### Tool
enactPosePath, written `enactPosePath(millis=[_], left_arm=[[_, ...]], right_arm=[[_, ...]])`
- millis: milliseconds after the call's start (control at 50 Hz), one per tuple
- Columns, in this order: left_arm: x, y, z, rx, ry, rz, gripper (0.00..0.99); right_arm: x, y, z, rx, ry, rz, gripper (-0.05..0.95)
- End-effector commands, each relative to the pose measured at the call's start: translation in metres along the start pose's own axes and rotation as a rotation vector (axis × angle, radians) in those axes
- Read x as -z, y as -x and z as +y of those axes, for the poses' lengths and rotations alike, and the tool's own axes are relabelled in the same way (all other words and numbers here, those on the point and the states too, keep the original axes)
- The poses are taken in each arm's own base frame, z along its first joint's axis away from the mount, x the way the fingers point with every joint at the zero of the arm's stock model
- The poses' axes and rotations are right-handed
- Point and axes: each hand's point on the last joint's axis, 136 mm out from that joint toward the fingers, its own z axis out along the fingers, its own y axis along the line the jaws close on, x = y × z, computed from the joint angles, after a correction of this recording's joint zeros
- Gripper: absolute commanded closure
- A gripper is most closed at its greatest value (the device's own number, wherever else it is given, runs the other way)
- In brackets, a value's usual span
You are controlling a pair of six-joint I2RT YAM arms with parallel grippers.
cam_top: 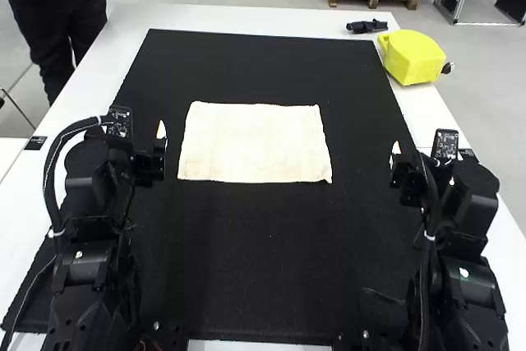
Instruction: Fold the towel.
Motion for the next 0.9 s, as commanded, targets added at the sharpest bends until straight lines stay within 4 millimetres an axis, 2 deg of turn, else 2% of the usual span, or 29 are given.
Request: enactPosePath(millis=[0, 420, 700, 880], left_arm=[[0.000, 0.001, 0.000, 0.004, -0.002, -0.010, 0.030], [0.001, 0.000, -0.001, 0.033, -0.010, -0.008, 0.030], [0.001, 0.011, 0.000, 0.027, -0.003, -0.052, 0.030], [0.002, 0.014, 0.014, 0.054, 0.068, -0.063, 0.031]], right_arm=[[0.000, -0.001, 0.002, 0.006, 0.011, -0.004, -0.02], [0.000, -0.001, 0.006, -0.019, 0.037, -0.003, -0.02], [0.000, 0.001, 0.007, 0.084, 0.044, -0.012, -0.02], [0.000, 0.003, 0.001, 0.077, 0.011, -0.019, -0.02]])
